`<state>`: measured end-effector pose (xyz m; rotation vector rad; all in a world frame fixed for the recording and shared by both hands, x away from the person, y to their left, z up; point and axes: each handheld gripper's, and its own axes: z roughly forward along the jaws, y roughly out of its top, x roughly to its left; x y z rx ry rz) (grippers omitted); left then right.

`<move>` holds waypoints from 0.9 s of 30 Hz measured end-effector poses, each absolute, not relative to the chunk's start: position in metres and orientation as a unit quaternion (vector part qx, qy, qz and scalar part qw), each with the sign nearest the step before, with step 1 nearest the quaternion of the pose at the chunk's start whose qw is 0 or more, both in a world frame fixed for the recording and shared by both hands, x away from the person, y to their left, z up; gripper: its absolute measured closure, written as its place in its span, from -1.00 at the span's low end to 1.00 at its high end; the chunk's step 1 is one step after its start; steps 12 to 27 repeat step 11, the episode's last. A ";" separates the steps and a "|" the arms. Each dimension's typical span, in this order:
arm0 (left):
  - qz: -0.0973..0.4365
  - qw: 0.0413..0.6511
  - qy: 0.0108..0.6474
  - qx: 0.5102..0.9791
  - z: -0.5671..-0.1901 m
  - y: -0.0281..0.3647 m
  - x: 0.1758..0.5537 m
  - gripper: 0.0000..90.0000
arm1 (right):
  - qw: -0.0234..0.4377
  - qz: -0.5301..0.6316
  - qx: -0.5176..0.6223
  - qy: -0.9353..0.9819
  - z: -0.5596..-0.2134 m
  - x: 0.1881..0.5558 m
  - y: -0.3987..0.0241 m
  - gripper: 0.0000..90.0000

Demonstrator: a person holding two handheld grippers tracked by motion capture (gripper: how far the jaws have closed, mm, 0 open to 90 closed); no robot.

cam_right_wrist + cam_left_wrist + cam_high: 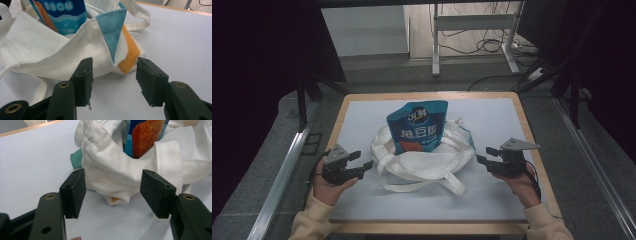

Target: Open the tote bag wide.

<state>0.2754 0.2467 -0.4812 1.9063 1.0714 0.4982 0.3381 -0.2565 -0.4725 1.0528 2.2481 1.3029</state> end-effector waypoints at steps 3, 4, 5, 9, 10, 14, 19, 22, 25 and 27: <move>0.199 0.432 0.430 0.767 -0.482 0.246 0.276 -0.17 | 0.170 0.459 0.369 0.790 -0.472 0.338 -0.255 0.03; 0.200 0.431 0.430 0.768 -0.482 0.246 0.277 -0.19 | 0.171 0.460 0.368 0.790 -0.472 0.338 -0.255 0.02; 0.200 0.430 0.430 0.769 -0.483 0.245 0.277 -0.20 | 0.171 0.459 0.369 0.790 -0.472 0.338 -0.255 0.02; 0.197 0.430 0.428 0.770 -0.484 0.244 0.278 -0.20 | 0.172 0.459 0.373 0.787 -0.473 0.338 -0.257 -0.03; 0.197 0.429 0.428 0.771 -0.484 0.244 0.278 -0.21 | 0.172 0.459 0.374 0.787 -0.473 0.338 -0.258 -0.06; 0.197 0.428 0.427 0.772 -0.484 0.243 0.279 -0.21 | 0.174 0.460 0.375 0.786 -0.473 0.339 -0.258 -0.09; 0.197 0.428 0.427 0.772 -0.484 0.243 0.279 -0.21 | 0.174 0.460 0.375 0.786 -0.473 0.339 -0.258 -0.09; 0.197 0.428 0.427 0.772 -0.484 0.243 0.279 -0.21 | 0.174 0.460 0.375 0.786 -0.473 0.339 -0.258 -0.09; 0.197 0.428 0.427 0.772 -0.484 0.243 0.279 -0.21 | 0.174 0.460 0.375 0.786 -0.473 0.339 -0.258 -0.09; 0.197 0.428 0.427 0.772 -0.484 0.243 0.279 -0.21 | 0.174 0.460 0.375 0.786 -0.473 0.339 -0.258 -0.09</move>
